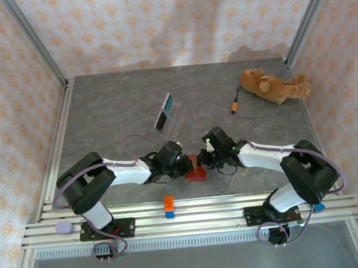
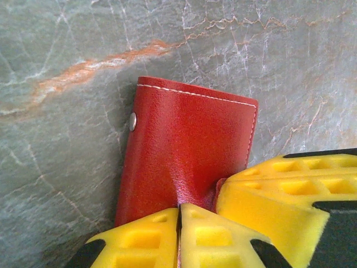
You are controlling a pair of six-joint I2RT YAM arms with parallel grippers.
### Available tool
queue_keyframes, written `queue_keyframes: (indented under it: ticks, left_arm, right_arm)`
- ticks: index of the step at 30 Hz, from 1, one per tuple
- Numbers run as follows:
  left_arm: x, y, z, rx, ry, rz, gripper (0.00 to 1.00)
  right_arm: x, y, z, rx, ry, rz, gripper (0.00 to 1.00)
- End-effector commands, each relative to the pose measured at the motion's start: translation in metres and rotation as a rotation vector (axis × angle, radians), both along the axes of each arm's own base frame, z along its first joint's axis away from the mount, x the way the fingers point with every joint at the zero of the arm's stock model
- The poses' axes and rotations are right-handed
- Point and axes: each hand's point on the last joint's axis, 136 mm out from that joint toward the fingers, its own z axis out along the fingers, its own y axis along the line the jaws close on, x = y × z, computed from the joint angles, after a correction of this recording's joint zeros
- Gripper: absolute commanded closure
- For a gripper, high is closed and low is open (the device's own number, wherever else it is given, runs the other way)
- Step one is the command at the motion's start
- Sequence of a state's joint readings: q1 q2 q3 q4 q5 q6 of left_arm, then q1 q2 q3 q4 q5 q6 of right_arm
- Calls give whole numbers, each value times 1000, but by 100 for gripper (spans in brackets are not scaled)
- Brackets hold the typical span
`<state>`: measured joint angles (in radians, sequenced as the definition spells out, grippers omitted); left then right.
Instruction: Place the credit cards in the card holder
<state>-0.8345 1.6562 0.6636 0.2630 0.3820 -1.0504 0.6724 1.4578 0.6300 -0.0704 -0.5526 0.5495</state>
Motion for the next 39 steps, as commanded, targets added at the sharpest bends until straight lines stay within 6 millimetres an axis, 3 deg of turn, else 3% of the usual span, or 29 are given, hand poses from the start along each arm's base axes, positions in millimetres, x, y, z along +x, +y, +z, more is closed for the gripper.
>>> queue_keyframes:
  ticks: [1,8,17,32,39]
  left_arm:
    - [-7,21,-26,85,50,32,89]
    - [-8,22,-27,88,52,31,89]
    - [-7,22,-28,90,54,33,89]
    - [-5,24,-27,93,56,38,89]
    - [-5,32,-28,100,62,56,89]
  right_arm:
    - [-4,-14,-13,-67,4,-11,100]
    - [-14,-26,-25,-111,14,-8,100]
    - [-17,-33,-26,-128,-3,-12,100]
    - [-29,-54,-64,-176,-17,-29,100]
    - [-38,-68,-69,-214,-19,-46,100]
